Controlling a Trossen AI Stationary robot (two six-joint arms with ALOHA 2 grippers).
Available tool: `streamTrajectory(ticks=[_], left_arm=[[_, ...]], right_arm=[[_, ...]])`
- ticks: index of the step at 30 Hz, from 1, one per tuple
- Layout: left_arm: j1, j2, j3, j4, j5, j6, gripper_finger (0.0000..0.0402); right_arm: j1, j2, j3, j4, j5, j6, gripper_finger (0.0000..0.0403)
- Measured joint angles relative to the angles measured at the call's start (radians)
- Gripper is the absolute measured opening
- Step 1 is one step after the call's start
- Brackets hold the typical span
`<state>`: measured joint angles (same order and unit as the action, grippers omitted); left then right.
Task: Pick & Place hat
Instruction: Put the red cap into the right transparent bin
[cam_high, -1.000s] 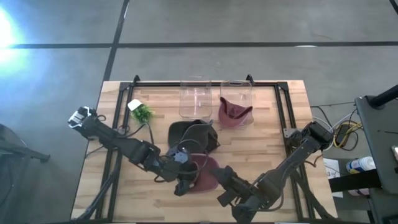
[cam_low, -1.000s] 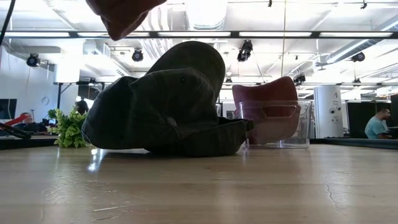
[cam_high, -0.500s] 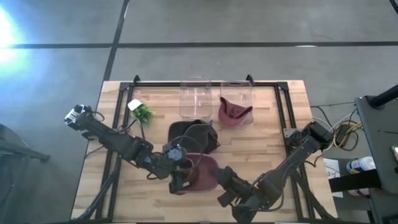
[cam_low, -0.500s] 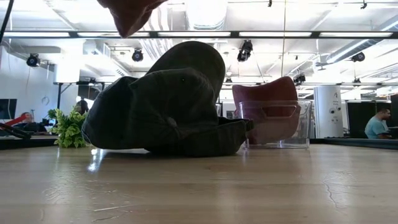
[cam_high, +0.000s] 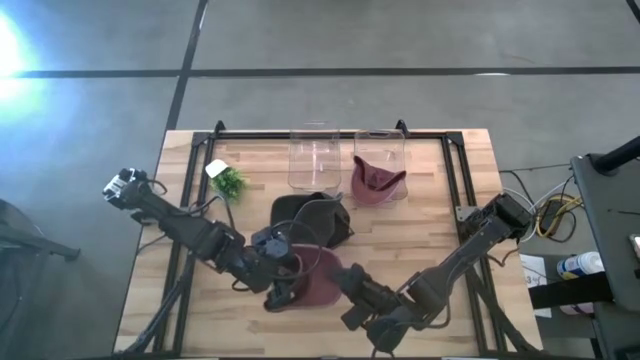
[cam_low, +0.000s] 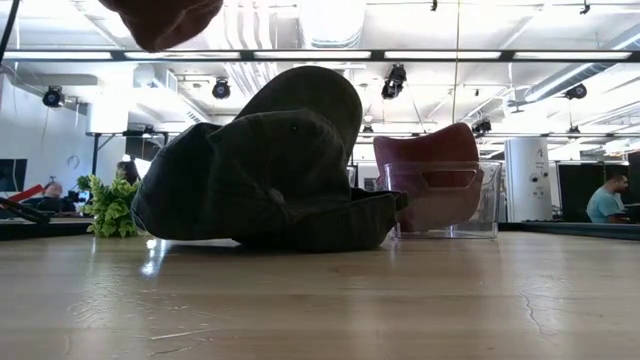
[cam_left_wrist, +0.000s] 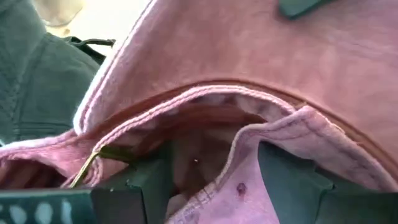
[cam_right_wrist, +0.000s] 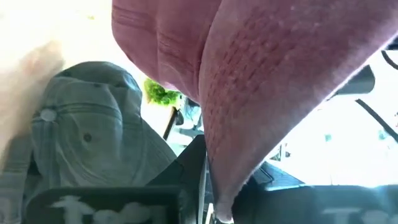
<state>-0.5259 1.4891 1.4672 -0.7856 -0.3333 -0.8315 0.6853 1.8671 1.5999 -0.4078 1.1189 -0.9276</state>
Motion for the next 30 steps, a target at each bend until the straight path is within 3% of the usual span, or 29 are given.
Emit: streamTrajectory(ticks=[6,11,20,26,30], left_arm=[[-0.003,-0.023,0.003,0.007,0.002,0.011,0.0225],[-0.005,-0.052,0.004,-0.042,0.09,0.069,0.0225],[-0.005,-0.072,0.047,-0.36,0.104,-0.063,0.0225],[-0.008,-0.13,0.107,-0.335,0.074,-0.059,0.0225],[-0.008,-0.137,0.12,-0.284,0.066,-0.053,0.0225]], right_arm=[[-0.015,0.0,-0.015,-0.001,-0.006,0.0,0.0043],[-0.031,0.0,-0.015,0.023,-0.006,0.0,0.0043],[-0.054,0.0,-0.021,0.122,-0.056,-0.078,0.0043],[-0.074,0.0,-0.026,0.142,-0.074,-0.112,0.0043],[-0.093,0.0,-0.031,0.255,-0.082,-0.195,0.0043]])
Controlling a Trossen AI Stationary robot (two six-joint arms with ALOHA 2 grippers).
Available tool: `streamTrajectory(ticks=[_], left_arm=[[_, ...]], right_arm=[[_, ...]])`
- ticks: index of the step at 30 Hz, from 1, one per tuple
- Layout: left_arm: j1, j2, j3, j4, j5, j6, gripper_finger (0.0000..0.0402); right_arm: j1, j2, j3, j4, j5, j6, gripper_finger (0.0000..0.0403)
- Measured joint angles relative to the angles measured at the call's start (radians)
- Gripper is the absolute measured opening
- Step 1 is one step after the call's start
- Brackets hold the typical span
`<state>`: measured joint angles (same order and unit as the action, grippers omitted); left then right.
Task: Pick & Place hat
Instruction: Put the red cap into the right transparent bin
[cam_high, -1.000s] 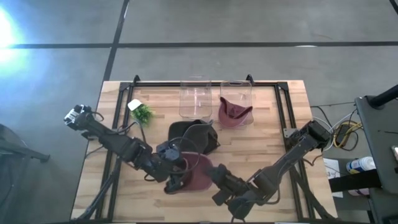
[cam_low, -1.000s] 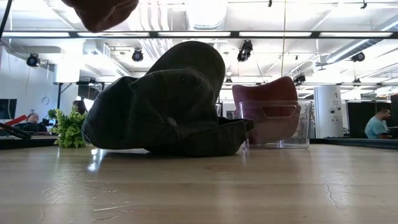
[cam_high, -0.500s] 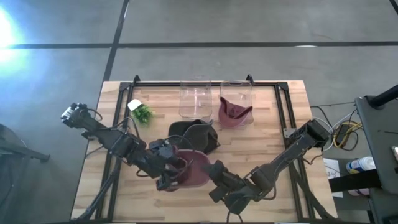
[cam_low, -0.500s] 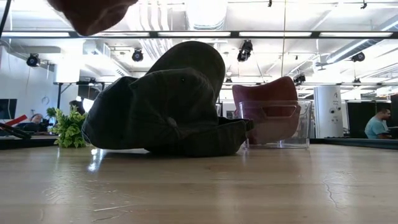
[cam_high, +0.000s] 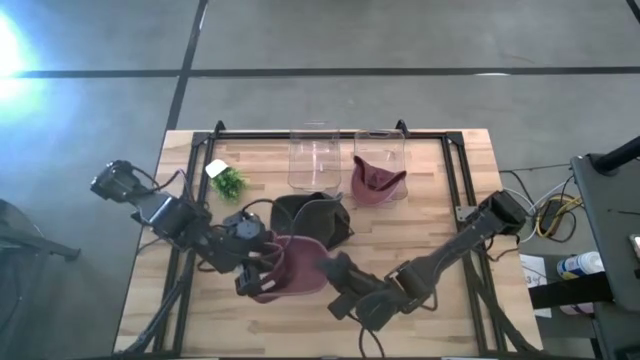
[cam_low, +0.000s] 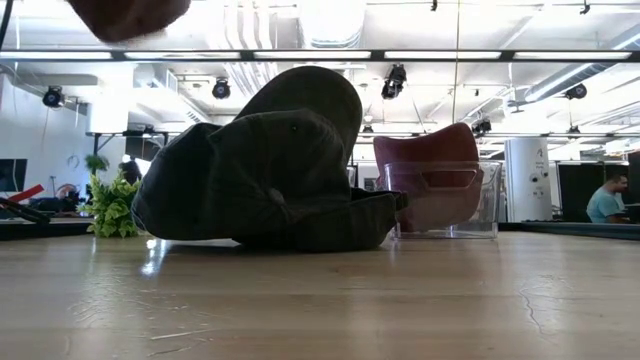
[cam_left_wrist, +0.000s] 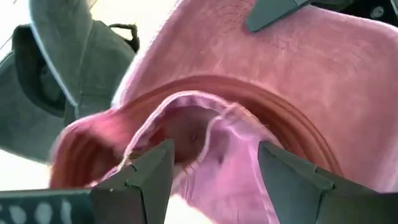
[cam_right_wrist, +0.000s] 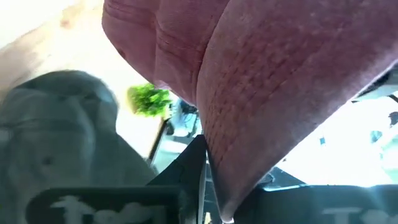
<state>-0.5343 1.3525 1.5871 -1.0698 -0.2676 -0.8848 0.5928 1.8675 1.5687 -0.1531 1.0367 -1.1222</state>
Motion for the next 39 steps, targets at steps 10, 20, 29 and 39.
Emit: streamTrajectory(ticks=[10,20,29,39], left_arm=[[0.006,0.038,0.0,0.066,-0.056,0.054,0.0225],[0.006,0.027,0.069,-0.022,-0.072,0.07,0.0225],[0.005,0.031,0.108,-0.021,-0.074,0.065,0.0225],[-0.03,0.019,0.291,-0.204,-0.304,0.1,0.0225]], right_arm=[[-0.033,0.0,-0.018,0.123,-0.066,-0.112,0.0043],[-0.04,0.0,-0.043,0.145,-0.13,-0.166,0.0043],[-0.051,0.0,-0.043,0.2,-0.124,-0.2,0.0043],[-0.073,-0.004,-0.043,0.213,0.143,-0.093,0.0043]])
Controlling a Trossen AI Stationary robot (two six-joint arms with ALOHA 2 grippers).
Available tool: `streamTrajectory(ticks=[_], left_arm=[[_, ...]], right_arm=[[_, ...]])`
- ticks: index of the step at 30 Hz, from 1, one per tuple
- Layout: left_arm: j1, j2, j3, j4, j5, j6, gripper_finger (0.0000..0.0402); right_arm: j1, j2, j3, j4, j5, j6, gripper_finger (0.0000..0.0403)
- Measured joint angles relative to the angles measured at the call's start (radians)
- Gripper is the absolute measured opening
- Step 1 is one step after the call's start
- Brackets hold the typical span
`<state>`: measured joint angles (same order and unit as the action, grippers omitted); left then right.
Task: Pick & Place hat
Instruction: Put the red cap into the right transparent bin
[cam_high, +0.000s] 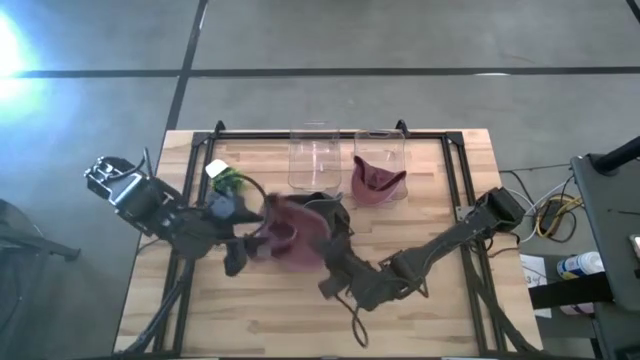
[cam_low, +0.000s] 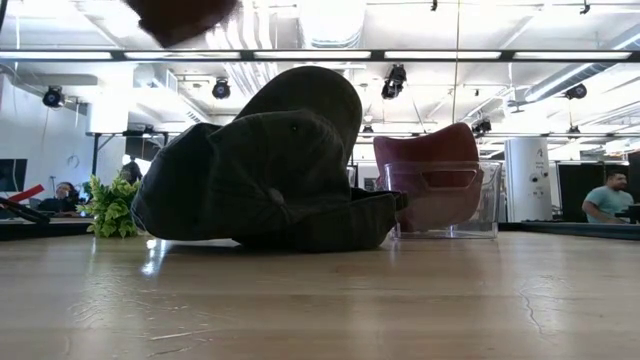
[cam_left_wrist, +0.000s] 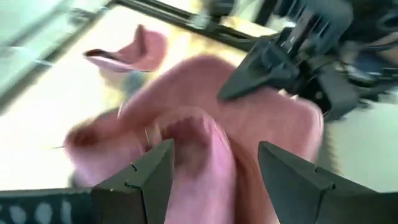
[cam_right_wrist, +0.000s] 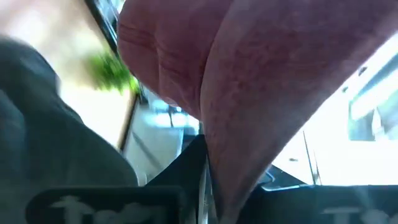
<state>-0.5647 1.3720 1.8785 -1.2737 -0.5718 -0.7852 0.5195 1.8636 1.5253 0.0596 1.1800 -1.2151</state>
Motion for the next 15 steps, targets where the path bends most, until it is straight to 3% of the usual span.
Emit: streamTrajectory(ticks=[6,15], left_arm=[[-0.003,0.002,-0.026,-0.131,-0.082,-0.084,0.0225],[-0.006,0.002,-0.123,-0.15,-0.126,-0.138,0.0225]], right_arm=[[-0.032,-0.042,0.0,-0.003,0.142,0.06,0.0043],[-0.164,-0.134,-0.004,0.0,0.284,0.281,0.0043]])
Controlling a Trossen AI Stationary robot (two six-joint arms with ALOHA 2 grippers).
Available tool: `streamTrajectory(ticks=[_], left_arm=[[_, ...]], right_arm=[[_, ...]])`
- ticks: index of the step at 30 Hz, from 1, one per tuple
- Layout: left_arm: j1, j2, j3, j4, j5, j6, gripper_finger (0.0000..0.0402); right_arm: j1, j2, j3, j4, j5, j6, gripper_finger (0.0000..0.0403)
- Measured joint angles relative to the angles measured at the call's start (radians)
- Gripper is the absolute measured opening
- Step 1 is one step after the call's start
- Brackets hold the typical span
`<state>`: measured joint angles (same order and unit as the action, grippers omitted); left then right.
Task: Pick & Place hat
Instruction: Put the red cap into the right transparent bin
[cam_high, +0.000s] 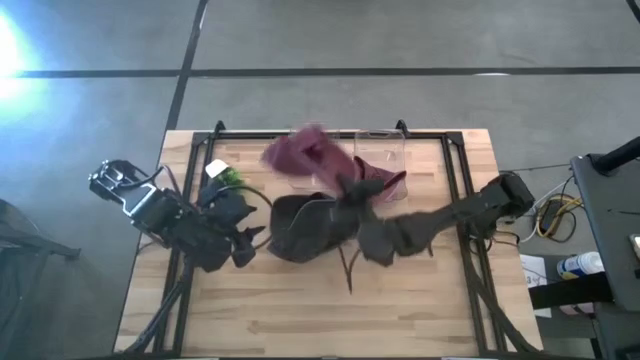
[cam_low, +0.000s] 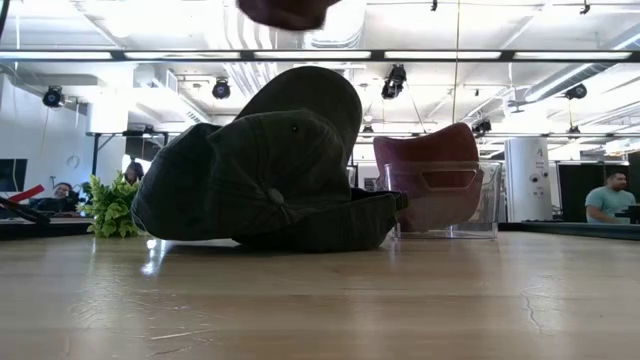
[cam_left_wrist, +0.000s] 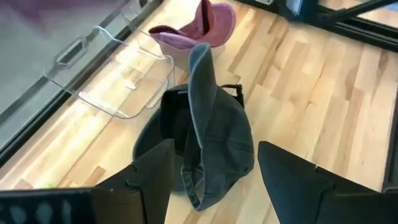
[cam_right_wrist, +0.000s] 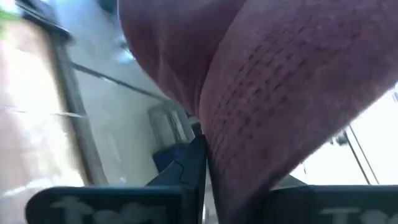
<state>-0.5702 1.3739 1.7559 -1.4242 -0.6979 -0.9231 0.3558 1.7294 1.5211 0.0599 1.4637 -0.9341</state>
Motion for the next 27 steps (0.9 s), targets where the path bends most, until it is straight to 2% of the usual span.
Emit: streamTrajectory(ticks=[5,9,19,22,27], left_arm=[[-0.025,0.0,-0.014,0.011,0.003,-0.009,0.0225],[-0.053,-0.002,-0.014,0.009,0.001,-0.022,0.0225],[-0.064,-0.005,-0.042,0.007,-0.026,-0.023,0.0225],[-0.064,-0.005,-0.066,0.006,-0.026,-0.024,0.0225],[-0.064,-0.005,-0.108,0.008,-0.029,-0.03,0.0225]], right_arm=[[-0.068,-0.054,-0.007,-0.133,0.031,0.05,0.0043],[-0.119,-0.087,-0.01,-0.366,0.099,0.133,0.0043],[-0.229,-0.109,-0.018,-1.061,0.103,0.598,0.0043],[-0.251,-0.112,-0.024,-1.249,0.002,0.793,0.0043],[-0.311,-0.086,-0.041,-1.636,-0.322,1.313,0.0039]])
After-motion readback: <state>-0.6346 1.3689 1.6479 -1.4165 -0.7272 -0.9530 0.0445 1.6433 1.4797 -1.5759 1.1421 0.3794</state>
